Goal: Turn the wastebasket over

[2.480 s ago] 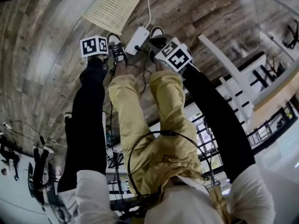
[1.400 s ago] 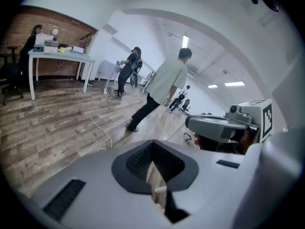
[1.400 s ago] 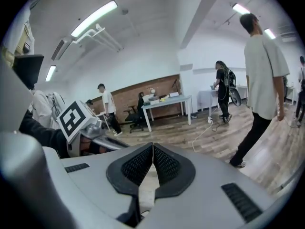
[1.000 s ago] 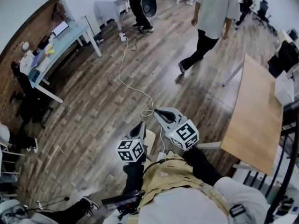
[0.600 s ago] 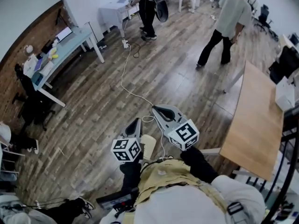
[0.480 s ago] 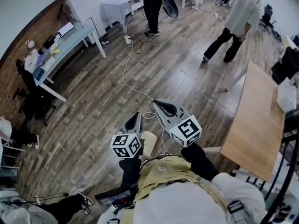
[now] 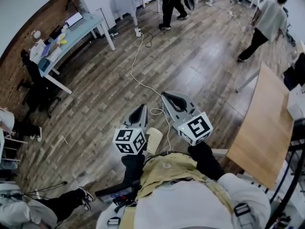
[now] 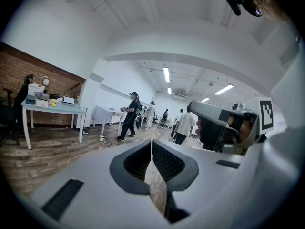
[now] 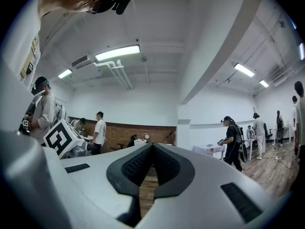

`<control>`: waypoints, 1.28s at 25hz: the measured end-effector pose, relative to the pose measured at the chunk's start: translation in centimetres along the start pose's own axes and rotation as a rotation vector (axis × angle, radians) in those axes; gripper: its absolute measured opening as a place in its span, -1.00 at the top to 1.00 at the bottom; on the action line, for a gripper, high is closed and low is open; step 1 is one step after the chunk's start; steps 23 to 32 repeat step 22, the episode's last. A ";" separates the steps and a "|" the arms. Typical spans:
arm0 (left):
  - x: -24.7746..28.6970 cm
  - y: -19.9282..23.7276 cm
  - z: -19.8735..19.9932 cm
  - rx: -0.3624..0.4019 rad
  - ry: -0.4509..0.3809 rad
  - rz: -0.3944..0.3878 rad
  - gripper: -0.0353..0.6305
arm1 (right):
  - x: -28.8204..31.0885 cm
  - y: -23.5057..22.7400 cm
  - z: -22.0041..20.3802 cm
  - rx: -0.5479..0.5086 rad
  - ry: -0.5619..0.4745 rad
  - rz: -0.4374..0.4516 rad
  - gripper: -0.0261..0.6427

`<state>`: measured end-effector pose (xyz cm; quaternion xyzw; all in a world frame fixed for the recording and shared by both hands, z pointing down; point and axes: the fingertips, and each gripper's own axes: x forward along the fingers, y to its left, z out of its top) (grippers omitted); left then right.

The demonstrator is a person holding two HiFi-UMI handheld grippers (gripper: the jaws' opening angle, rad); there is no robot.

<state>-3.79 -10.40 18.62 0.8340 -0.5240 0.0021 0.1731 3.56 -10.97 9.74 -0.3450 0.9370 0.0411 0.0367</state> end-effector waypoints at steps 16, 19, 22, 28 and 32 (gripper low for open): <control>0.5 0.3 -0.4 0.007 0.012 -0.017 0.89 | 0.3 -0.2 -0.8 -0.004 0.026 -0.017 0.86; 0.5 0.3 -0.5 0.003 0.013 -0.017 0.89 | 0.2 -0.1 -0.9 -0.002 0.034 -0.018 0.86; 0.4 0.7 -0.5 -0.006 0.013 -0.014 0.89 | 0.3 0.0 -1.1 -0.001 0.039 -0.020 0.86; 0.4 0.7 -0.5 -0.006 0.013 -0.014 0.89 | 0.3 0.0 -1.1 -0.001 0.039 -0.020 0.86; 0.4 0.7 -0.5 -0.006 0.013 -0.014 0.89 | 0.3 0.0 -1.1 -0.001 0.039 -0.020 0.86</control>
